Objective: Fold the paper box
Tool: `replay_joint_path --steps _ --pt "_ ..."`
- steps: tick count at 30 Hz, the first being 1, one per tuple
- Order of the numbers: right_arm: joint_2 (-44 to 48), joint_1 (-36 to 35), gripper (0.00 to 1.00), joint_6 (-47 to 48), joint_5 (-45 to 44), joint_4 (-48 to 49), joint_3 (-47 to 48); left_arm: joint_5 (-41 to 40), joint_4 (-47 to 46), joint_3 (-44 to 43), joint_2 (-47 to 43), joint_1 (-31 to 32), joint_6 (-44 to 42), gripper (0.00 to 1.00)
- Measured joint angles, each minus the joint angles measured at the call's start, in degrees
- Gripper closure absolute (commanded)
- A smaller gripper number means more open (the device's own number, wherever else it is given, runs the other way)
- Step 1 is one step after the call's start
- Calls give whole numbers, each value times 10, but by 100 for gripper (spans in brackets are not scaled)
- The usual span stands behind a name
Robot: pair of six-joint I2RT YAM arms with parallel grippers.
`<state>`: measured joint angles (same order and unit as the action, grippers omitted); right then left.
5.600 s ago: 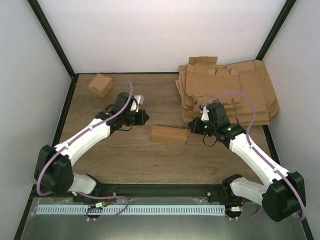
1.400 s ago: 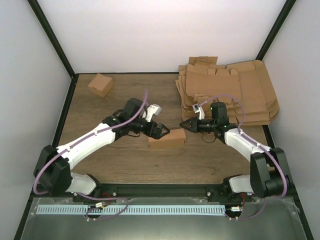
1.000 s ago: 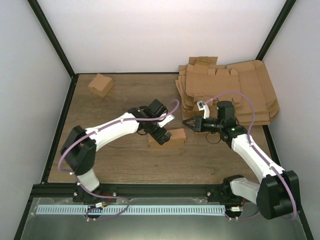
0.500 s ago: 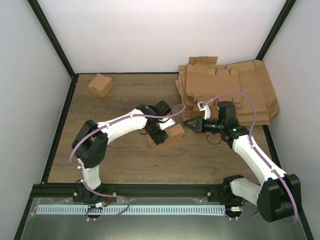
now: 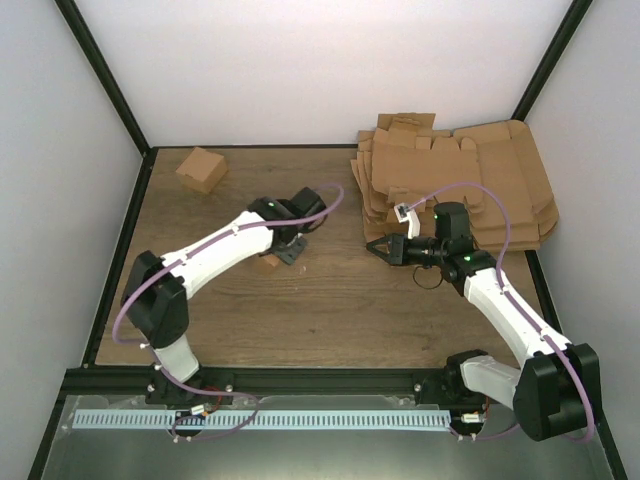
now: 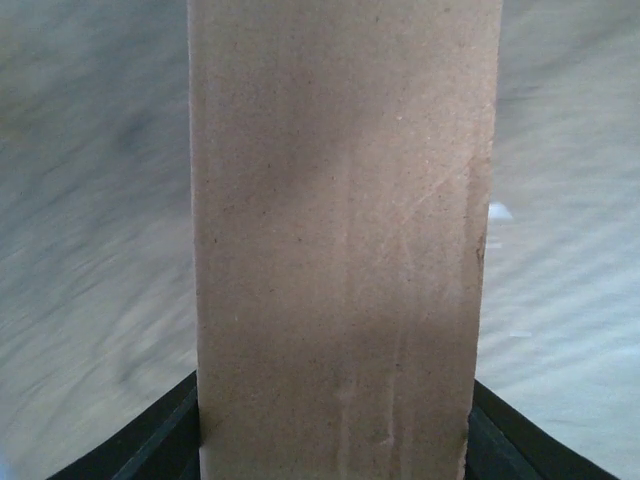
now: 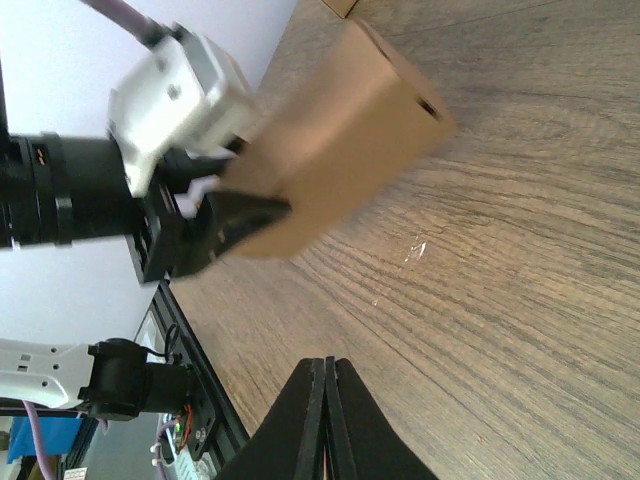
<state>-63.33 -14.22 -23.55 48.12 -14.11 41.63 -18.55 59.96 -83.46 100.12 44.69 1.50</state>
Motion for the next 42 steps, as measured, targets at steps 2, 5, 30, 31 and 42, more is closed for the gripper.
replay_joint_path --steps 2,5,30,31,42 --pt "0 0 97 0 0 0 0 -60 20 1 -15 -21 31 46" --pt "0 0 97 0 3 0 0 -156 49 18 -22 -73 81 45" --pt "1 0 98 -1 17 -3 0 57 -143 151 -95 -216 122 75" --pt "0 0 98 -1 17 -3 0 83 -161 163 -106 -221 129 85" --pt "-2 0 98 -1 19 -2 0 164 -261 290 -109 -314 241 96"
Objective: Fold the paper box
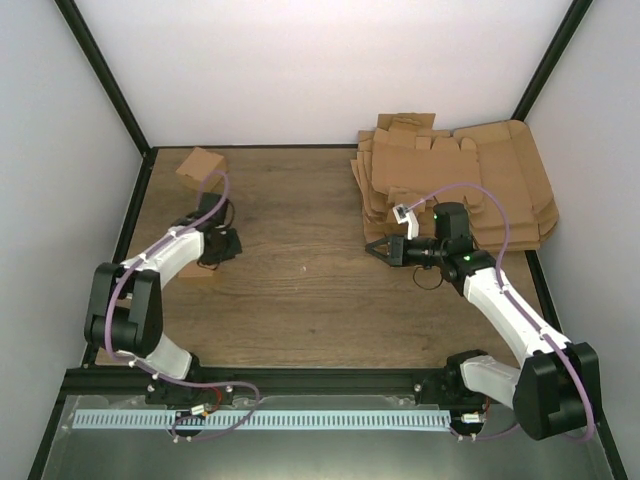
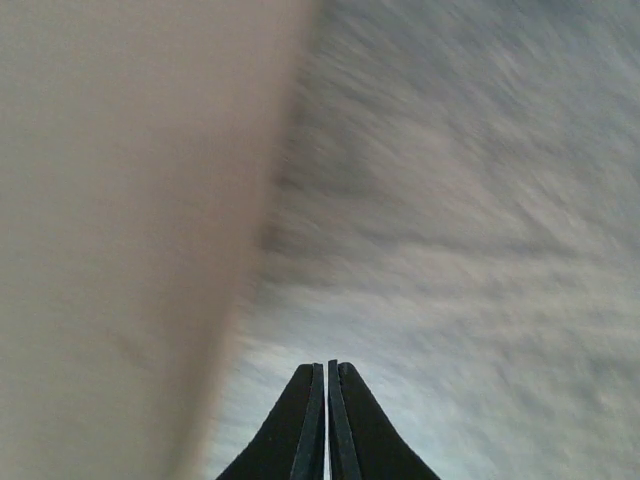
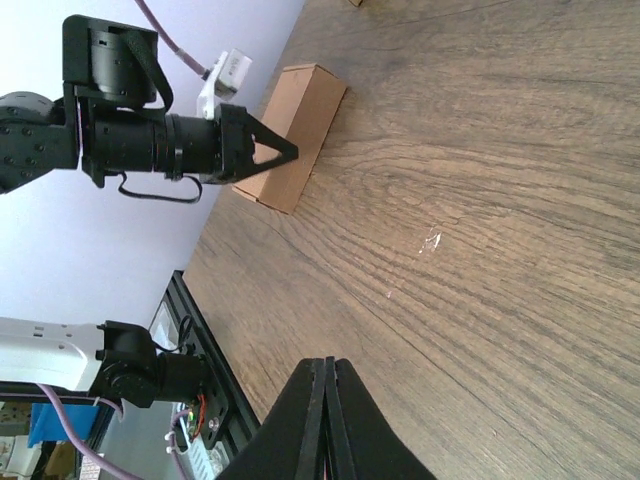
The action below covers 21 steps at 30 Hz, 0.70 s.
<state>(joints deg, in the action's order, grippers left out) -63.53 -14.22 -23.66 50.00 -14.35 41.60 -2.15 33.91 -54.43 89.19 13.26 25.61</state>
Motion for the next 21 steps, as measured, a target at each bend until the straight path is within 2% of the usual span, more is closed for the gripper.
replay_joint_path --steps 8,15,21 --pt "-4 0 98 -4 4 0 0 -38 -72 -2 42 -150 41 90" --pt "-4 0 98 -3 3 -8 0 -83 -88 -43 116 -191 38 86" --pt "-4 0 98 -3 -9 -17 0 -97 -99 -54 120 -221 30 83"
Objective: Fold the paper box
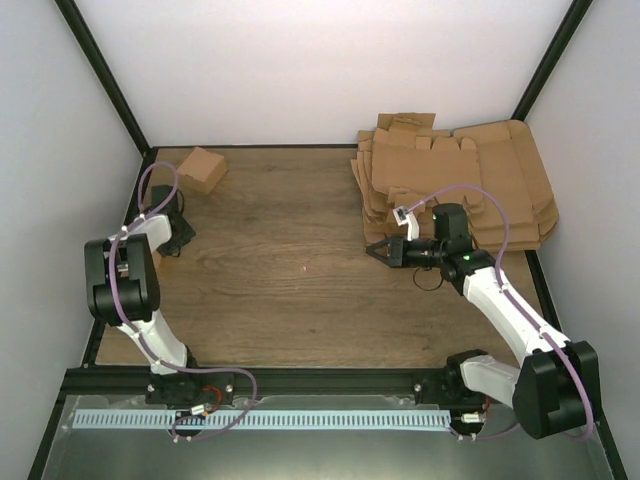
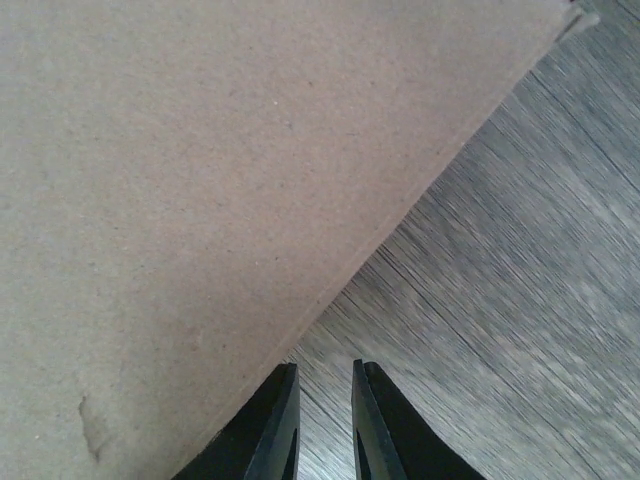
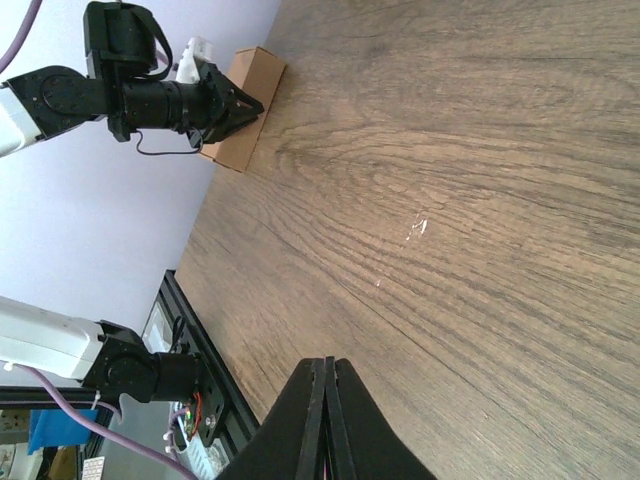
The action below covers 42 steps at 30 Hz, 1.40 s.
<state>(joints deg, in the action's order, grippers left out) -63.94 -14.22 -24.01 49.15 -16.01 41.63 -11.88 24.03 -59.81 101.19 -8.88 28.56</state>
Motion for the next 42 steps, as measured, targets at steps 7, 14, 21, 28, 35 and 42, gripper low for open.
replay_joint_path --steps 7,14,21,28,35,42 --pt "0 0 98 0 -9 -14 11 17 -15 0 0 -34 -5 80" --pt "-1 0 97 0 -11 -16 21 23 -22 0 0 -33 -4 75" --pt "-15 0 80 -2 -53 -30 36 89 -32 18 -28 -28 -5 51" --pt "-47 0 55 -10 -181 -41 89 223 -58 62 -191 60 -24 20" --pt "-115 0 46 -4 -301 -38 132 294 -52 119 -320 94 -37 0" --pt "-223 -23 46 28 -387 -42 215 264 -51 198 -393 -16 11 0"
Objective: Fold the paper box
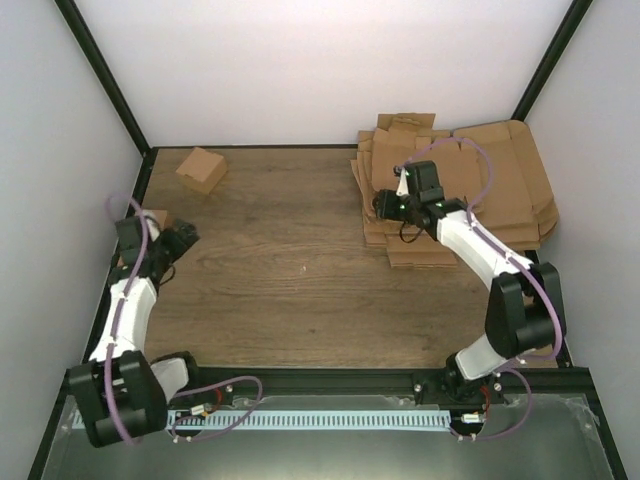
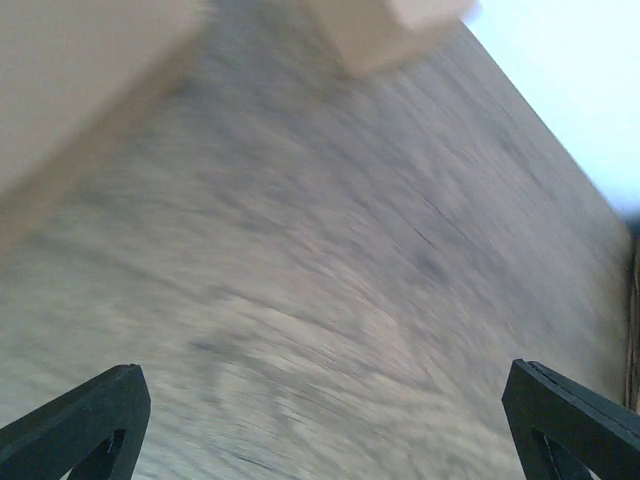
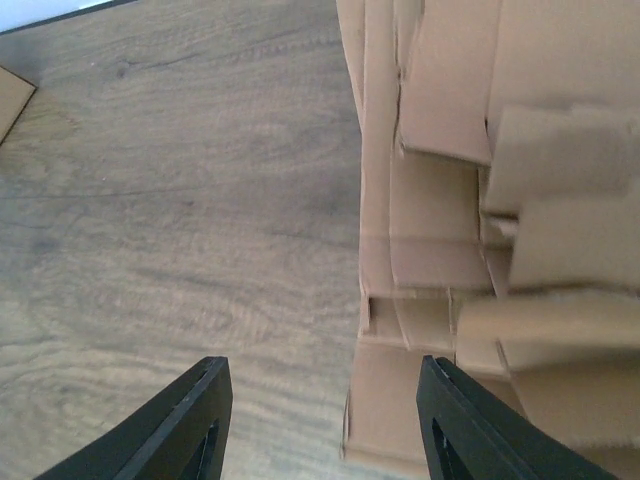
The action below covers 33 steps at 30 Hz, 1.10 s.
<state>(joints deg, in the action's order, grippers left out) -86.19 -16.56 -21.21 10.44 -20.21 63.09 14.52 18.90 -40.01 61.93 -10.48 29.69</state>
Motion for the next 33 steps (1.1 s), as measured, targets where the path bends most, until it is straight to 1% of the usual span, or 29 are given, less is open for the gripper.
replay_joint_path --steps 1,2,4,8,9,12,16,22,25,27,33 --pt "-13 -5 46 6 -8 0 13 1 -5 12 -1 -26 9 0" --pt "-29 -11 46 12 -19 -1 30 8 -19 34 -3 -68 26 1" --pt "-61 -21 46 26 -40 -4 67 12 -37 71 -9 -122 59 3" --pt "-119 -28 46 47 -64 -14 139 13 -69 119 -13 -176 125 10" --pt "-128 -29 46 50 -67 -15 151 12 -76 124 -12 -183 139 13" --pt "-141 -29 46 59 -71 -16 165 2 -111 133 -4 -196 175 25" --pt "-137 -29 46 64 -70 -15 161 -24 -154 134 34 -200 209 36" --pt "-93 -30 46 64 -53 -4 109 -87 -182 126 88 -211 243 45" --pt "-73 -31 46 61 -40 3 92 -106 -202 112 115 -212 253 51" --pt "-64 -31 46 59 -33 6 83 -99 -227 97 143 -213 252 52" --pt "-52 -35 46 52 -16 9 72 -49 -276 2 279 -202 231 51"
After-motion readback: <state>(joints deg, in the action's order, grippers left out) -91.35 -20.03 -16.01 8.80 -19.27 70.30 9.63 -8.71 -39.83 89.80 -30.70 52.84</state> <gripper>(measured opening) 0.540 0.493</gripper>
